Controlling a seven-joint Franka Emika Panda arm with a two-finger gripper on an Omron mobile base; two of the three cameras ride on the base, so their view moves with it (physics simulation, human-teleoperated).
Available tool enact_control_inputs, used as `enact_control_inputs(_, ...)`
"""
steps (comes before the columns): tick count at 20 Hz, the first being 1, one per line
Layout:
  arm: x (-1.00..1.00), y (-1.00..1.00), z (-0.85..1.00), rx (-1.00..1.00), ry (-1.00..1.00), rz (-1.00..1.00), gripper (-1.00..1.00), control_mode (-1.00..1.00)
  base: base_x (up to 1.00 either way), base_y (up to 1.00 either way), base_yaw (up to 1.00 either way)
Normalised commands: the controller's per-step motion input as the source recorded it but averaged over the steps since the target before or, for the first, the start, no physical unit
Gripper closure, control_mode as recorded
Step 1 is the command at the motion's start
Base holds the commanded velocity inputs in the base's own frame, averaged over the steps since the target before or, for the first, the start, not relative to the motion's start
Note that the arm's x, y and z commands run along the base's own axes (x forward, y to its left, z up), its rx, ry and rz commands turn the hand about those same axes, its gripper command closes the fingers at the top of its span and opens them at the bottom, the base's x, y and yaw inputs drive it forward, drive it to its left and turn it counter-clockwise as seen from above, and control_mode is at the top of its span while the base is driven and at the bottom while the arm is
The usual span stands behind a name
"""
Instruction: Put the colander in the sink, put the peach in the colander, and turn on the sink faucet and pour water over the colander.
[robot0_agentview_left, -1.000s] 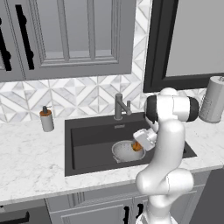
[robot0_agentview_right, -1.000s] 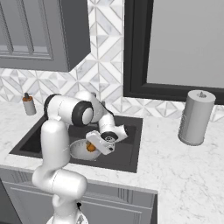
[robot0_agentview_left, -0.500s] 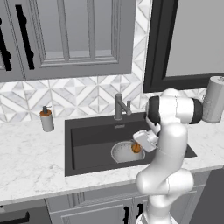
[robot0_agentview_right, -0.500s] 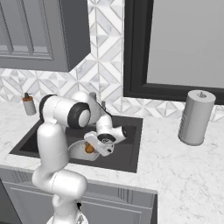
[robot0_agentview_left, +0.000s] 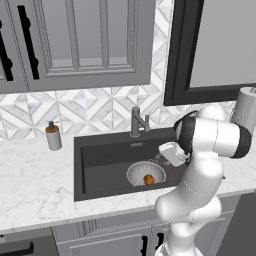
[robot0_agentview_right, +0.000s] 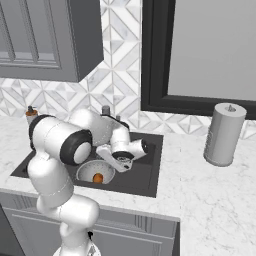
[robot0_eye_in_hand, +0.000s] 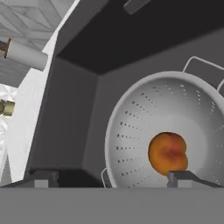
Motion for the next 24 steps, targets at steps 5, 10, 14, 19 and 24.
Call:
enact_control_inputs(5, 0.0, -0.47, 0.93, 0.0, -0.06, -0.01, -1.0, -1.0, 0.0, 0.0, 0.0)
enact_control_inputs(10, 0.0, -0.21, 0.55, 0.0, -0.06, 0.0, -1.0, -1.0, 0.0, 0.0, 0.0)
enact_control_inputs(14, 0.0, 0.01, 0.27, 0.0, -0.25, -0.01, -1.0, -1.0, 0.0, 0.0, 0.0)
enact_control_inputs(19, 0.23, 0.0, 0.25, 0.0, -0.28, -0.02, -1.0, -1.0, 0.0, 0.0, 0.0)
enact_control_inputs(24, 0.45, 0.0, 0.23, 0.0, -0.13, 0.0, -1.0, -1.0, 0.0, 0.0, 0.0)
